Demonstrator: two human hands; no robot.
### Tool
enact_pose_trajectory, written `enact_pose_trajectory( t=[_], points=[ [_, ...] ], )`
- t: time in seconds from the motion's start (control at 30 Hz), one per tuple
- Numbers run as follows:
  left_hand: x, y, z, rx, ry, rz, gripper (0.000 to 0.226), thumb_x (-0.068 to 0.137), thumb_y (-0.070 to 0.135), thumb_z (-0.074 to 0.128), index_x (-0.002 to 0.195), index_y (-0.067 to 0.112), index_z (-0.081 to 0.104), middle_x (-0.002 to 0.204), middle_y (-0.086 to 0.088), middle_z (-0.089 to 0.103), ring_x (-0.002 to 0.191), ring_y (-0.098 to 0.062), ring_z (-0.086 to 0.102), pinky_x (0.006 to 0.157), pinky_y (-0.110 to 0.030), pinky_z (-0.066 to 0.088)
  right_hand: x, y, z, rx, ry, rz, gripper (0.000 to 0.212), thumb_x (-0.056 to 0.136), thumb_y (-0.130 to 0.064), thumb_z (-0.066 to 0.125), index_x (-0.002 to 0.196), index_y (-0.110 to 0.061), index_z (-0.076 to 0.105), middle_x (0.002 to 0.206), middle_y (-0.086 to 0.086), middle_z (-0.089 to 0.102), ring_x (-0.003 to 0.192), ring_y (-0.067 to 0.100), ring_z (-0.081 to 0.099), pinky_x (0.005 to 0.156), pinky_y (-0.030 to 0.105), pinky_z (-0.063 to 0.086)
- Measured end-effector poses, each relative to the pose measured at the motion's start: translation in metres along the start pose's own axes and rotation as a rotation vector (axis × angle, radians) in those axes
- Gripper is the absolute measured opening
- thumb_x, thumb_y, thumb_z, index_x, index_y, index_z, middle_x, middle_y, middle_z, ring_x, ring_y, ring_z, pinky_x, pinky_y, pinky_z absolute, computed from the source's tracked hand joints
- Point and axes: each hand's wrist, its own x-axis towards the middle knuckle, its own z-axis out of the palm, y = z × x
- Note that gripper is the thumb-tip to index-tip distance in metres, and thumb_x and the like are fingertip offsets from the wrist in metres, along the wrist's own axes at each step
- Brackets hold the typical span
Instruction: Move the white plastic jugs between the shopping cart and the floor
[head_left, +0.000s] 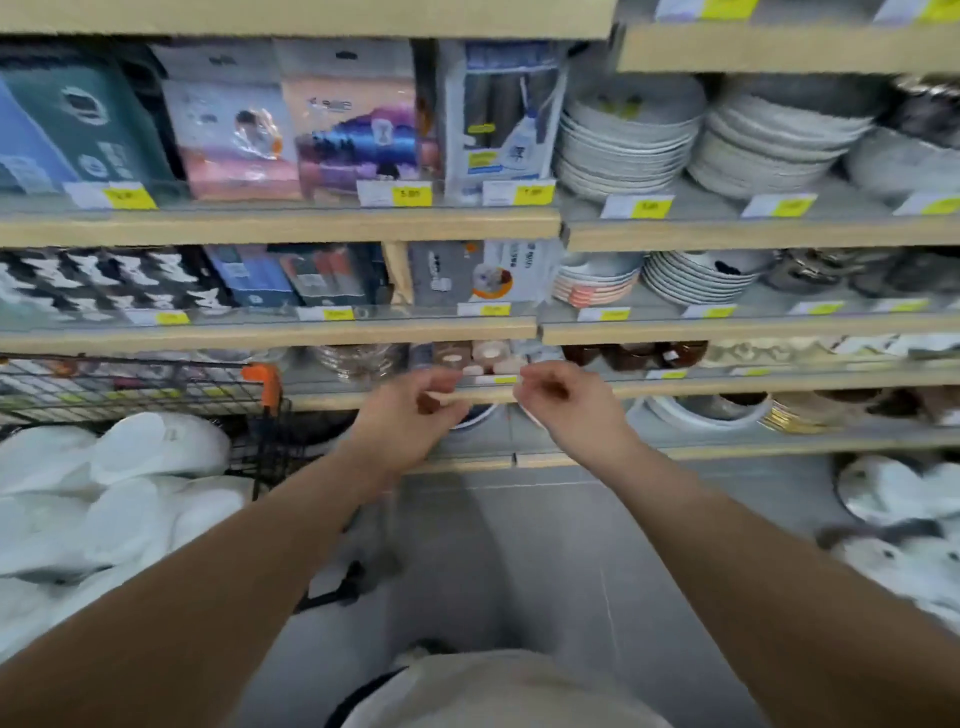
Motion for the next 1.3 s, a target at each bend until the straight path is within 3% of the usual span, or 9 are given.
enact_pose_trajectory(
  t=[0.1,0.33,0.47,0.6,0.77,0.9,1.1,1.2,1.3],
  points=[
    [0.007,0.050,0.060,-0.002,-0.096,0.110,0.030,0.086,0.034,0.069,0.115,0.034,0.062,0.111,0.017,0.064,0.095,-0.002,0.063,0.091,-0.026,0.049,-0.027,0.036,-0.074,0.026,0.121,0.060,0.023,0.086,-0.023,0.069,0.109,-0.016,0.069,0.103,0.003,0.070,0.093,0.014,0.063,0.084,0.020,0.044],
    [0.012,0.162,0.216,-0.024,-0.293,0.334,0.026,0.085,0.028,0.071,0.106,0.037,0.061,0.108,0.012,0.066,0.095,-0.008,0.064,0.083,-0.020,0.051,-0.101,0.126,-0.232,0.047,0.386,0.201,0.016,0.089,-0.029,0.065,0.104,-0.027,0.065,0.093,-0.008,0.065,0.079,0.005,0.058,0.066,0.012,0.040],
    [0.016,0.217,0.303,-0.034,-0.458,0.429,0.028,0.083,0.023,0.073,0.107,0.034,0.063,0.104,0.012,0.067,0.093,-0.012,0.064,0.088,-0.034,0.053,-0.137,0.177,-0.299,0.084,0.573,0.312,0.022,0.088,-0.030,0.066,0.108,-0.024,0.066,0.101,-0.005,0.067,0.088,0.008,0.061,0.078,0.020,0.044],
    [0.033,0.271,0.390,0.015,-0.616,0.498,0.032,0.084,0.021,0.073,0.114,0.026,0.065,0.107,0.009,0.065,0.094,-0.012,0.064,0.088,-0.028,0.050,-0.154,0.224,-0.359,0.136,0.733,0.439,0.032,0.085,-0.033,0.068,0.113,-0.017,0.066,0.101,-0.003,0.068,0.089,0.013,0.062,0.085,0.032,0.050],
    [0.067,0.343,0.499,0.085,-0.796,0.598,0.038,0.086,0.019,0.071,0.122,0.016,0.063,0.116,0.001,0.065,0.099,-0.018,0.063,0.090,-0.027,0.049,-0.155,0.278,-0.439,0.194,0.871,0.588,0.028,0.089,-0.027,0.065,0.115,-0.017,0.064,0.103,-0.002,0.068,0.084,0.010,0.062,0.073,0.020,0.049],
    [0.089,0.394,0.576,0.147,-0.905,0.669,0.034,0.085,0.023,0.071,0.118,0.021,0.064,0.113,0.004,0.065,0.094,-0.016,0.063,0.088,-0.031,0.050,-0.150,0.317,-0.499,0.174,0.998,0.698,0.026,0.088,-0.030,0.065,0.112,-0.021,0.066,0.100,-0.005,0.069,0.093,0.013,0.064,0.090,0.034,0.052],
    [0.112,0.441,0.672,0.228,-0.993,0.687,0.035,0.086,0.025,0.070,0.120,0.022,0.063,0.109,0.007,0.063,0.090,-0.011,0.062,0.075,-0.016,0.044,-0.157,0.375,-0.568,0.265,1.078,0.803,0.030,0.090,-0.029,0.064,0.118,-0.019,0.064,0.098,-0.009,0.066,0.088,0.006,0.063,0.092,0.033,0.052],
    [0.117,0.447,0.719,0.248,-1.013,0.644,0.035,0.086,0.024,0.070,0.120,0.021,0.063,0.109,0.006,0.063,0.084,-0.002,0.058,0.076,-0.020,0.044,-0.159,0.416,-0.600,0.292,1.061,0.836,0.030,0.089,-0.030,0.064,0.118,-0.020,0.064,0.106,-0.006,0.066,0.098,0.010,0.062,0.091,0.031,0.051],
    [0.118,0.446,0.769,0.263,-0.980,0.558,0.034,0.086,0.025,0.070,0.119,0.024,0.063,0.109,0.010,0.061,0.089,-0.007,0.060,0.083,-0.026,0.047,-0.157,0.467,-0.636,0.317,0.979,0.852,0.031,0.090,-0.030,0.064,0.119,-0.019,0.063,0.110,-0.004,0.066,0.101,0.012,0.061,0.090,0.029,0.050]
  ],
)
